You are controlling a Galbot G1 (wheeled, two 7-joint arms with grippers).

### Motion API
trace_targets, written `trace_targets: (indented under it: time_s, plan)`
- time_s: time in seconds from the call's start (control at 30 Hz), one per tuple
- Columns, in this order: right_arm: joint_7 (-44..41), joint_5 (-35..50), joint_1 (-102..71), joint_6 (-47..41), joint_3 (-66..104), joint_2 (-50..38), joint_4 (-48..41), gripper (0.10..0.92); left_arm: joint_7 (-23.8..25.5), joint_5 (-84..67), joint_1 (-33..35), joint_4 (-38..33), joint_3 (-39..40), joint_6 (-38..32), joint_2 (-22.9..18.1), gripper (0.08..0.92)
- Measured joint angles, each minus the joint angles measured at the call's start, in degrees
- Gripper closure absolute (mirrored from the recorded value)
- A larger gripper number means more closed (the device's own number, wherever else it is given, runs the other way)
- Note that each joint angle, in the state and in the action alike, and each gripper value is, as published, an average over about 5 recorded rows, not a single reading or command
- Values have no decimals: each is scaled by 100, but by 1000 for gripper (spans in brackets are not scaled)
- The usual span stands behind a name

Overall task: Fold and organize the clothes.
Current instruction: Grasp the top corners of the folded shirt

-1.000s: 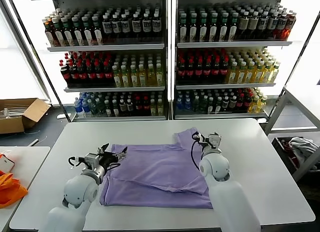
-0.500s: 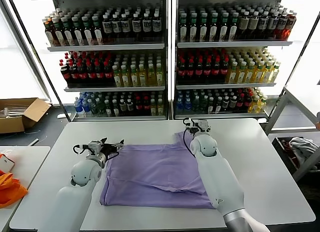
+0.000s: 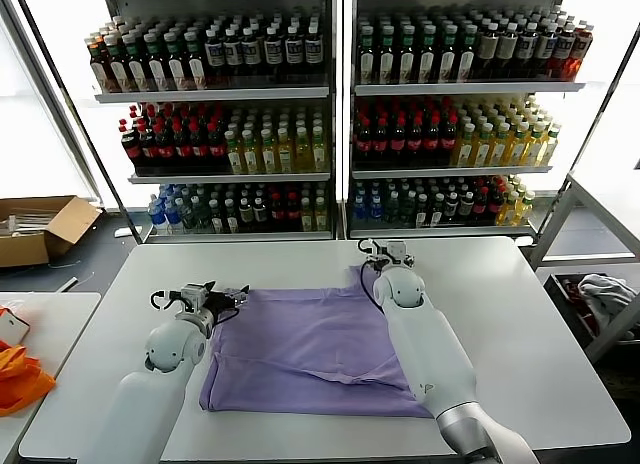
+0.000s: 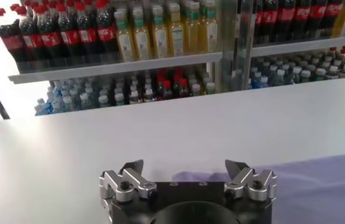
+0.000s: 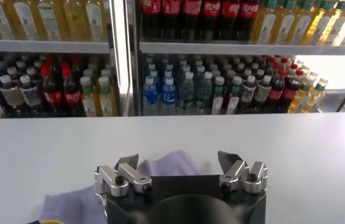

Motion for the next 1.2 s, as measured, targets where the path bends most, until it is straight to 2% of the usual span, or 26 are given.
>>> trace_targets:
  time_s: [0.17, 0.33, 1.0, 1.13, 1.2]
  plan:
    - [19, -12, -38, -6, -22, -19, 8, 203, 13, -38, 22, -11, -35, 32, 0, 180]
    - [42, -17, -139, -9, -27, -58, 111, 232, 15, -91, 78, -55, -39, 96, 8, 262]
    - [193, 117, -763, -17, 38, -238, 865, 809, 43, -119, 462, -343, -85, 102, -34, 838]
    - [166, 130, -850, -19, 73, -271, 1037, 904, 28, -148, 484, -402, -63, 14, -73, 909]
    - [148, 142, -875, -22, 90, -277, 1129, 914, 22, -158, 494, -436, -50, -34, -89, 916]
